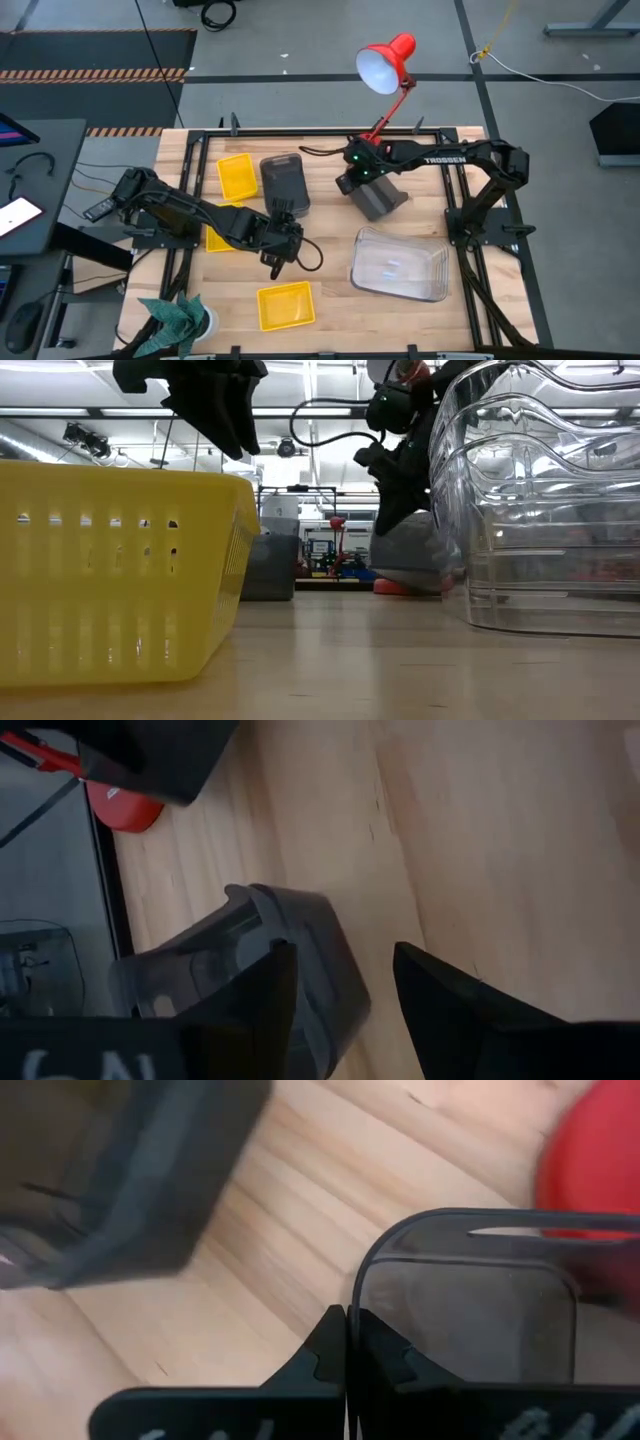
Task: Stack baskets by color
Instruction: Stack the black bin on the stacked black bins
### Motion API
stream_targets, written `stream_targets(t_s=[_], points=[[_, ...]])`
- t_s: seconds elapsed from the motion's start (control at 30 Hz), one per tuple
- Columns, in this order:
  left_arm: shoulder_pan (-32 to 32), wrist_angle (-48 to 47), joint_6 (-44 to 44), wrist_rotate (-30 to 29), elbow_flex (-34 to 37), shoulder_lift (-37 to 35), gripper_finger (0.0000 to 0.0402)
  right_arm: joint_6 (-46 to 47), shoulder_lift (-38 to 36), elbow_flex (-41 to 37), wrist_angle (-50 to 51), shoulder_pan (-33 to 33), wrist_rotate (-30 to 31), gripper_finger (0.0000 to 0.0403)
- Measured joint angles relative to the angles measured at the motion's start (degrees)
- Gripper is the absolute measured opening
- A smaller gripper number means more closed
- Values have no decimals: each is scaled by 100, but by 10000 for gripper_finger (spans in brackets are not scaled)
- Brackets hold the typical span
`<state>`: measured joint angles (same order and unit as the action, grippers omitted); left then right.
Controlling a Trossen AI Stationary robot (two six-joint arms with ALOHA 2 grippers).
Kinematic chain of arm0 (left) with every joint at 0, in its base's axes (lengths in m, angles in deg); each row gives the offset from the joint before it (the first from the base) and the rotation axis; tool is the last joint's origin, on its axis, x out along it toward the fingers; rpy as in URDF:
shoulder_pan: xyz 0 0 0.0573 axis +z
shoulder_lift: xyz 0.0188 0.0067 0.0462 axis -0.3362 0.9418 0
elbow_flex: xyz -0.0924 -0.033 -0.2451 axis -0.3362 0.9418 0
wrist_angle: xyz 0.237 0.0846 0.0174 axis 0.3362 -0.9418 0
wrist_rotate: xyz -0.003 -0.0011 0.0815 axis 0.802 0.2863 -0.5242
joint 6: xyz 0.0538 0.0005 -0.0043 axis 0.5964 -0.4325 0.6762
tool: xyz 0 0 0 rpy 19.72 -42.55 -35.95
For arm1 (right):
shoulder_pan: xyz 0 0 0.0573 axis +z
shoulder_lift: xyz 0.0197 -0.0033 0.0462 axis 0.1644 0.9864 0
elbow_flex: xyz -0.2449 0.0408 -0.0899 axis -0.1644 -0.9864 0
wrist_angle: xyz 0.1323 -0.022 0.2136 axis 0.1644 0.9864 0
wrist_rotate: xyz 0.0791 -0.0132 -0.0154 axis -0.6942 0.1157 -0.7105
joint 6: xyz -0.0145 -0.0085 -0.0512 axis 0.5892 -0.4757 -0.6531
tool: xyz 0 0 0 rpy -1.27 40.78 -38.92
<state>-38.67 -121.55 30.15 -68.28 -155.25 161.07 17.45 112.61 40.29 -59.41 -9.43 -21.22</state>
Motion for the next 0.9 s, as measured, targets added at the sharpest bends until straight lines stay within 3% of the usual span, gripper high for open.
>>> stream_targets(t_s=[0.57,0.9], points=[[11,-20,-8,515,0,2,180,91,0,0,-1708,303,202,12],[11,59,-180,692,0,4,176,-67,0,0,-1817,316,483,116]])
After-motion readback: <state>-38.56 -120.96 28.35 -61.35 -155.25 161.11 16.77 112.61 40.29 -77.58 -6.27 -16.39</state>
